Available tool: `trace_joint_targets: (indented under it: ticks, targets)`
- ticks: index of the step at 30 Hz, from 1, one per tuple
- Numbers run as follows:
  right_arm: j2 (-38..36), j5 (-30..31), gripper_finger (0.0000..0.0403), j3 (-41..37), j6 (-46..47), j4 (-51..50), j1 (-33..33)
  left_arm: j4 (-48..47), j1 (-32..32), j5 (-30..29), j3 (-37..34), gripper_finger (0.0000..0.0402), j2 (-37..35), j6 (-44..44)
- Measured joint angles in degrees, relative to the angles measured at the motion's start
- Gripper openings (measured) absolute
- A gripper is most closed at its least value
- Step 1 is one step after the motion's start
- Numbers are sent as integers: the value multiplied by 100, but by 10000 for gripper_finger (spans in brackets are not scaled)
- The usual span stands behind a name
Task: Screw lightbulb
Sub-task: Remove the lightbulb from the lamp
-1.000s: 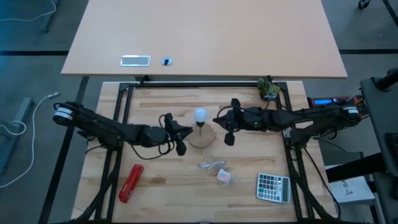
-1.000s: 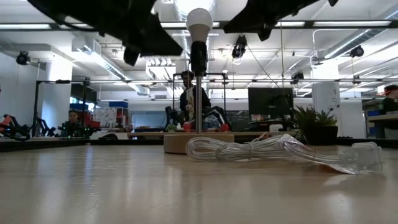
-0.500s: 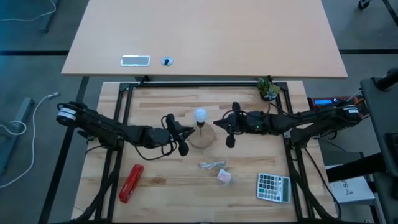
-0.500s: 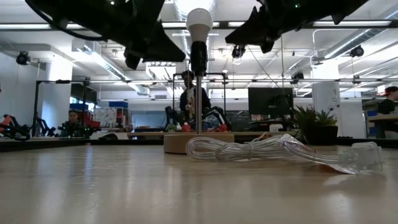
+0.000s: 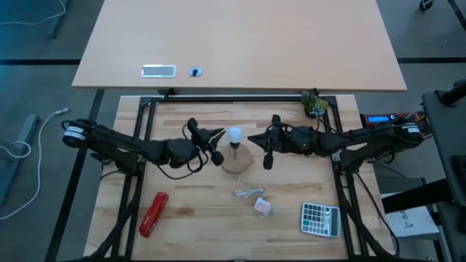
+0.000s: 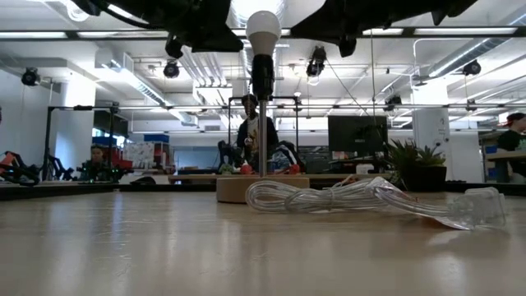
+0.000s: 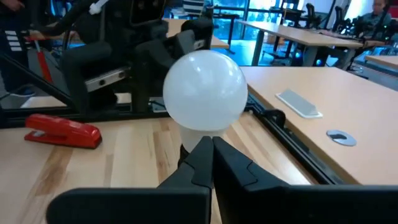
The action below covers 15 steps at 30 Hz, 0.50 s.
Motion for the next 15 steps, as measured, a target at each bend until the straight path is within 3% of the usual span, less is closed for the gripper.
trace_joint_targets:
  ticks: [15]
  targets:
    - [511, -142, 0, 4, -2, 529, 0, 42, 121, 652, 58, 41, 9, -42]
